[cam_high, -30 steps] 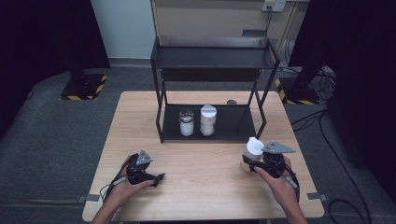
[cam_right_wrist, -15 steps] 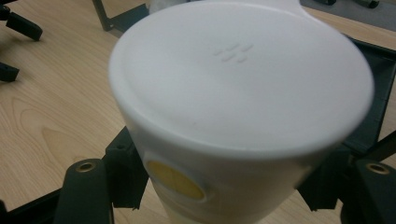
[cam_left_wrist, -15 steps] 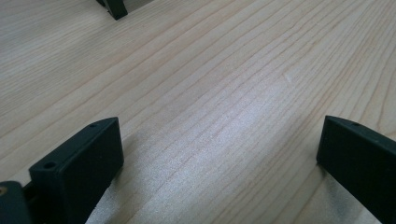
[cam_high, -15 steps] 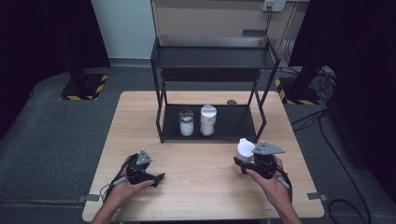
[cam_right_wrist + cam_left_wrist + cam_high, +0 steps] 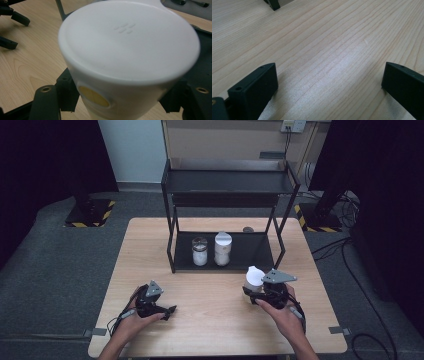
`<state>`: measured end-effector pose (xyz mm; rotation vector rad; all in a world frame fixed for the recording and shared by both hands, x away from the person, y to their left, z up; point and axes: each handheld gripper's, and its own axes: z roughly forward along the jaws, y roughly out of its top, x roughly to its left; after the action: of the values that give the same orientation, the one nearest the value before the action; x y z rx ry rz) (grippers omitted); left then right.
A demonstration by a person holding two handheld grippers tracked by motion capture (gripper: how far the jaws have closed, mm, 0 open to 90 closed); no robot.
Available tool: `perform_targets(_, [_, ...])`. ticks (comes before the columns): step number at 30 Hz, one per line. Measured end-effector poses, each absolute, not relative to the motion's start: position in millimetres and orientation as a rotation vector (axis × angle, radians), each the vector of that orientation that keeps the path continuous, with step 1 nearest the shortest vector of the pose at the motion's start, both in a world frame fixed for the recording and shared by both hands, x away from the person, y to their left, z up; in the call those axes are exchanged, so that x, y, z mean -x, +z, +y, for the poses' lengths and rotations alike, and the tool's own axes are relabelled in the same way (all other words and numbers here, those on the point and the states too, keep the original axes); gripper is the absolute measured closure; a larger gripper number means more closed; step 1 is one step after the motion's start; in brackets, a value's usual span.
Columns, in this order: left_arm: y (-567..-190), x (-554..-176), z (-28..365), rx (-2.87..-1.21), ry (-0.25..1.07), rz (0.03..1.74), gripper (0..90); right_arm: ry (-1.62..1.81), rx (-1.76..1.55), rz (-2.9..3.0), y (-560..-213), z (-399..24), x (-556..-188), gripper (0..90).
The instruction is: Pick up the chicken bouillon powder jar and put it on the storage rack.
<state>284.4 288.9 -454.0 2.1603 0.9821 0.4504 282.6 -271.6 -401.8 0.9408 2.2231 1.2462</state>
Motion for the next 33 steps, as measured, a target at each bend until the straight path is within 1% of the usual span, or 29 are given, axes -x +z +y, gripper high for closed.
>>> perform_targets(33, [-454, -284, 289, -2.16, 0.451, 0.982, 0.0, 1.217, -0.996, 2.131, -388, -256, -317, 31.4])
